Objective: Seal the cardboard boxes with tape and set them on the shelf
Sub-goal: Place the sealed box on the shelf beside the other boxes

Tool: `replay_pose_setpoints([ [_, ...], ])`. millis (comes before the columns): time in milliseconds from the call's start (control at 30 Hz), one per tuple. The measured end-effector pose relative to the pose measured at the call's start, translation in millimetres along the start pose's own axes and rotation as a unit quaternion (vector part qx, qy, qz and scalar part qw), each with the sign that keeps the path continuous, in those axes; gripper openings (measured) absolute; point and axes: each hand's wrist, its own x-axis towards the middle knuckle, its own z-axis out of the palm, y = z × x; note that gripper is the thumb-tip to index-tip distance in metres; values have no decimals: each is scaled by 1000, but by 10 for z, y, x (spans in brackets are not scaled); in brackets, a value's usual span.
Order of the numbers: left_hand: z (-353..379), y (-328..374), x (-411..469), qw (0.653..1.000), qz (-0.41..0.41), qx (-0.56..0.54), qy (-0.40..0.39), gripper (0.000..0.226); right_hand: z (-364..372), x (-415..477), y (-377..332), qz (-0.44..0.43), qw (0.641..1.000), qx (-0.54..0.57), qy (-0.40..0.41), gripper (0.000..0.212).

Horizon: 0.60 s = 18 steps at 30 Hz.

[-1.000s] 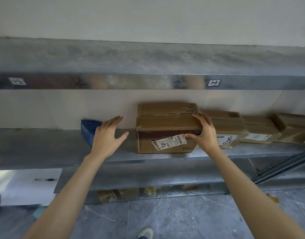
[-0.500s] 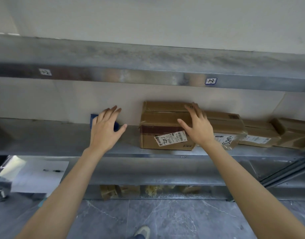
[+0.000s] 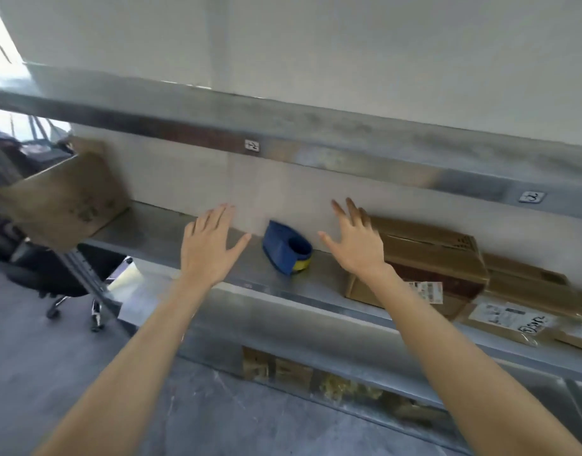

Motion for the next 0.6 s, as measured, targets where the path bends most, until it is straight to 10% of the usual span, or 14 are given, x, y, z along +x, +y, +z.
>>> replay_pose_setpoints([
  [600, -678, -3016, 16, 996, -68, 27, 49, 74, 1123, 894, -3174, -79, 993, 71, -50, 76],
])
